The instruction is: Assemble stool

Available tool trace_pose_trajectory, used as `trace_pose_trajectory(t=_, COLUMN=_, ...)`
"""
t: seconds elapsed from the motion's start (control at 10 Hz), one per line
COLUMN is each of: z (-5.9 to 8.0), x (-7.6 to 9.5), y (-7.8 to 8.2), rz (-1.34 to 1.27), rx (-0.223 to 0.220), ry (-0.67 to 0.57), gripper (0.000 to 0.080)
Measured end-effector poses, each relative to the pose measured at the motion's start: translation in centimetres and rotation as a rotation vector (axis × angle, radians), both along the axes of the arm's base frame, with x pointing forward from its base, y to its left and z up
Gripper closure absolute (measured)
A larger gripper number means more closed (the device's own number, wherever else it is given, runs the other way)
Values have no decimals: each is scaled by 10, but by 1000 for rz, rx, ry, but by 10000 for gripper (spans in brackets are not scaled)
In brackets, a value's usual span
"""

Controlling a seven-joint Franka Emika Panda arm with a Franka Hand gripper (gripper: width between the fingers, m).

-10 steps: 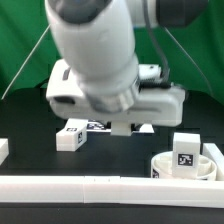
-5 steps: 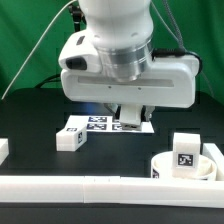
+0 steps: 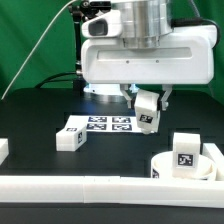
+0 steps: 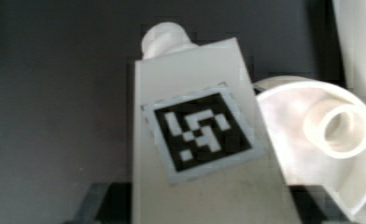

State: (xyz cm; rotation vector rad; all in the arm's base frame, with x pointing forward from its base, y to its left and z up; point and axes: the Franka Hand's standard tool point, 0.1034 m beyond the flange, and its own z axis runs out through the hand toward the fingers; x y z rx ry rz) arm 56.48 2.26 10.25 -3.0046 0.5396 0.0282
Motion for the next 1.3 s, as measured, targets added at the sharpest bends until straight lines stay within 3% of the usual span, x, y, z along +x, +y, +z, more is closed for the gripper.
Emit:
trace_pose_trajectory(t=0.3, z=-1, x=1, y=13, rz=-7, rx=-58, ry=-228, gripper=471)
trace_pose_trajectory(t=0.6, z=16, x=6, y=41, rz=-42, rx=-57, ry=-372, gripper=471)
trace_pose_trajectory(t=0.8, z=12, x=3, y=37, rz=-30, rx=-65, ry=-362, gripper=471)
trace_pose_trajectory(t=1.0, z=17, x=5, y=45, rz=-30, rx=-54, ry=-376, gripper=471)
trace_pose_trajectory(t=1.1, z=30, x=13, y=55, rz=-50, rx=-34, ry=-428, gripper=471)
trace_pose_trajectory(t=1.2, z=36, x=22, y=57, rz=-39, rx=-44, ry=-507, gripper=471)
trace_pose_trajectory(t=1.3, z=31, x=27, y=58, rz=-31, rx=-58, ry=-557, gripper=471)
